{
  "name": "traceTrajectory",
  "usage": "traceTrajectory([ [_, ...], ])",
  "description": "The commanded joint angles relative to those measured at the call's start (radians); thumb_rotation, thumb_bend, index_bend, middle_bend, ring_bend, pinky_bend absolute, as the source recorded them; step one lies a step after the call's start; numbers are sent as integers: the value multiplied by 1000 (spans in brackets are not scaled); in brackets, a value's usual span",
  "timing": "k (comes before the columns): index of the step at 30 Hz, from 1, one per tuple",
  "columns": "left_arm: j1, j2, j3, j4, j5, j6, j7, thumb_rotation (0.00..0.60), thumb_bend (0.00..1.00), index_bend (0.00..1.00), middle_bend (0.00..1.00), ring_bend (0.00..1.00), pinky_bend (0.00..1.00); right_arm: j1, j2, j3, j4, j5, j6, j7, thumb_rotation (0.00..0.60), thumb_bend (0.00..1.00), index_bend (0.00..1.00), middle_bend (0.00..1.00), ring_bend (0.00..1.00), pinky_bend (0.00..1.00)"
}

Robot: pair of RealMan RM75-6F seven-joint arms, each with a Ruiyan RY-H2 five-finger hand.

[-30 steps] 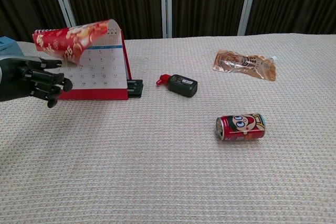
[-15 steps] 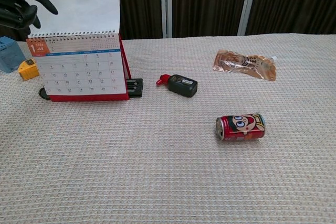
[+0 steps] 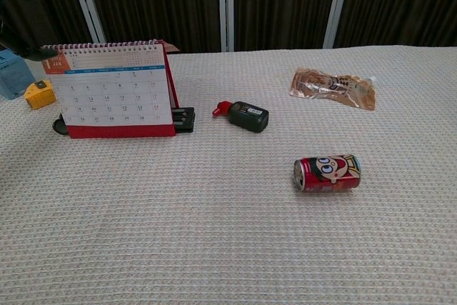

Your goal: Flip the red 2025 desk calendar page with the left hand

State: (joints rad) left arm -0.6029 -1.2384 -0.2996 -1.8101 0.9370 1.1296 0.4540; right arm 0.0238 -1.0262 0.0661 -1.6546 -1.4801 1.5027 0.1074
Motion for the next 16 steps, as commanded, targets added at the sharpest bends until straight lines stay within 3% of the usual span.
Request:
traceTrajectory([
  [1,35,29,50,-28,75,65,13,600,299,0,0,0,0,-2,-2,-1,1,0,2,-7,600,17,0,0,0,0],
  [6,108,34,132,-48,185,169,30,600,186,0,0,0,0,-5,-7,-1,6,1,9,-18,600,18,0,0,0,0],
  [16,307,27,315,-4,447,420,14,600,179,0,0,0,0,-5,-23,1,12,10,6,-55,600,17,0,0,0,0],
])
